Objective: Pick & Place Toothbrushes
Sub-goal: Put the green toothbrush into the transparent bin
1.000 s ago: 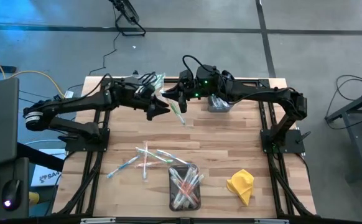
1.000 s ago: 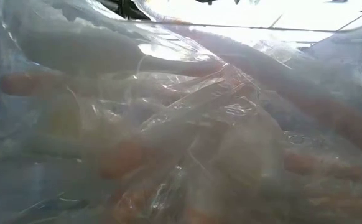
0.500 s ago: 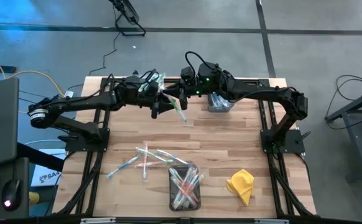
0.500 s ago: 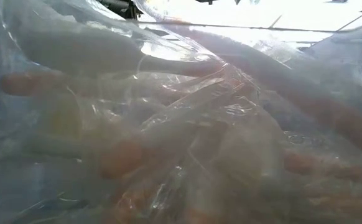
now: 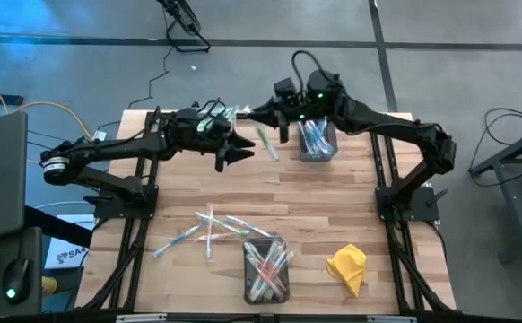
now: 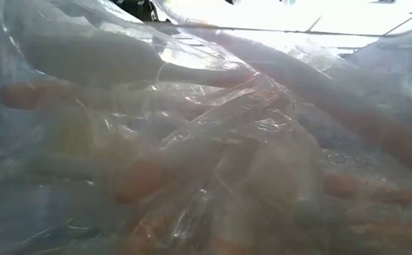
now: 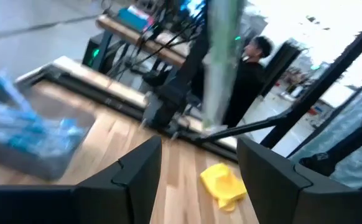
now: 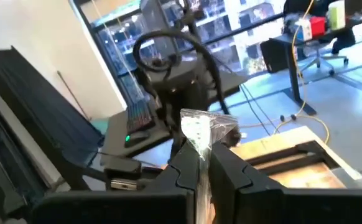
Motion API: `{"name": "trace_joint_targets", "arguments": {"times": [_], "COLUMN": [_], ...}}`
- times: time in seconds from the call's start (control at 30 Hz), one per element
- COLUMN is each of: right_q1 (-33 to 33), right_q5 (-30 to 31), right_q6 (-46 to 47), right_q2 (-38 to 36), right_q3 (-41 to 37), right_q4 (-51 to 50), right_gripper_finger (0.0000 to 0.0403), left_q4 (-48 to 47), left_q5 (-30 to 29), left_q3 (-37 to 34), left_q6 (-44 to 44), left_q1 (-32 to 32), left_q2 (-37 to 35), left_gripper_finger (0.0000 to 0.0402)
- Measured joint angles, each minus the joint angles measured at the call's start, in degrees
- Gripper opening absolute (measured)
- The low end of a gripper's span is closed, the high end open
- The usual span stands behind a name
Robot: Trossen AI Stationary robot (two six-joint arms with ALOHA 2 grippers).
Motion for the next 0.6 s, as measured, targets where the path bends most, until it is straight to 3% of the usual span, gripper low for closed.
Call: {"name": "trace_joint_targets", "arguments": {"times": [0.23,0.6], "right_q1": [0.3,2.6], "right_q5": [0.1,3.1], "right_q6": [0.1,-1.6], "right_q2": [-0.6,-0.6], "right_q3": [0.0,0.0], "right_q4": [-0.8,-0.6], "right_gripper_finger": [0.001,0.001], "left_q4": [8.1,12.5], "left_q5": [-0.6,-3.0], "left_q3": [0.0,0.0], "left_q6": [0.1,-0.1], "left_q1": [0.0,-0.2], "left_q2": [0.0,2.3], "left_gripper_finger": [0.0205,0.0205]}}
